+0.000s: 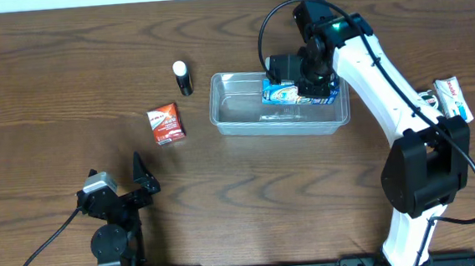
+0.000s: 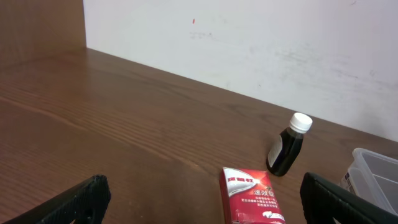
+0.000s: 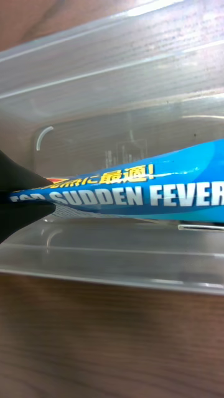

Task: Pack container
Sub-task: 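Carry the blue box left over the clear container, then lower the blue box into the container and tip it flat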

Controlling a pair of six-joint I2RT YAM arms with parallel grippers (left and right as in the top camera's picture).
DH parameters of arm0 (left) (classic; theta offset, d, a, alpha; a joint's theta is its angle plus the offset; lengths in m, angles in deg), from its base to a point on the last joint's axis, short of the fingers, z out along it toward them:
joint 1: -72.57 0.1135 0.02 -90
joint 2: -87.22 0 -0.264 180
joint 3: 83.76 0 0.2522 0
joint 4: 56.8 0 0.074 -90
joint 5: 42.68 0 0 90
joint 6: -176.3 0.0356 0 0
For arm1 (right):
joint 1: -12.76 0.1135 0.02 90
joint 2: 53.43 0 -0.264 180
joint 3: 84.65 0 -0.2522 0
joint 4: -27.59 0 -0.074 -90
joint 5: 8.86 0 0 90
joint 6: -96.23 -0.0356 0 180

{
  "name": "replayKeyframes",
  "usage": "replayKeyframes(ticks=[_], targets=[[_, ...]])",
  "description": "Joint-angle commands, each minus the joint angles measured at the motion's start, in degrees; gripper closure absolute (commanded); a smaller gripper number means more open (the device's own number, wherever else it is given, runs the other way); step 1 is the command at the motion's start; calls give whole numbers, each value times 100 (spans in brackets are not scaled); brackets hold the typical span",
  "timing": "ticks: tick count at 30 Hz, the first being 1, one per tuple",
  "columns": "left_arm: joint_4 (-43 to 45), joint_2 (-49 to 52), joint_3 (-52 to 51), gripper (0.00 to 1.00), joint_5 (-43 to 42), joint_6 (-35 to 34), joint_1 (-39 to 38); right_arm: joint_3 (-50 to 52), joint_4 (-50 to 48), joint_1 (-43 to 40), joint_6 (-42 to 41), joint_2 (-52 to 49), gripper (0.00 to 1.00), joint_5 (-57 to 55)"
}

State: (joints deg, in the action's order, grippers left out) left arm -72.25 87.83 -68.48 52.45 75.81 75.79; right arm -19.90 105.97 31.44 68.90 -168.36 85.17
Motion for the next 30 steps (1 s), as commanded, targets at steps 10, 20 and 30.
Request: replayKeyframes(ticks=[10, 20, 30], targets=[[-195, -37, -129, 2, 153, 37, 13, 9, -101, 42, -46, -317, 99, -243], [-195, -37, -129, 2, 153, 37, 13, 9, -254, -52, -719, -332, 97, -776], [-195, -37, -129, 2, 153, 37, 13, 9, -315, -61, -852, -332, 70, -459]])
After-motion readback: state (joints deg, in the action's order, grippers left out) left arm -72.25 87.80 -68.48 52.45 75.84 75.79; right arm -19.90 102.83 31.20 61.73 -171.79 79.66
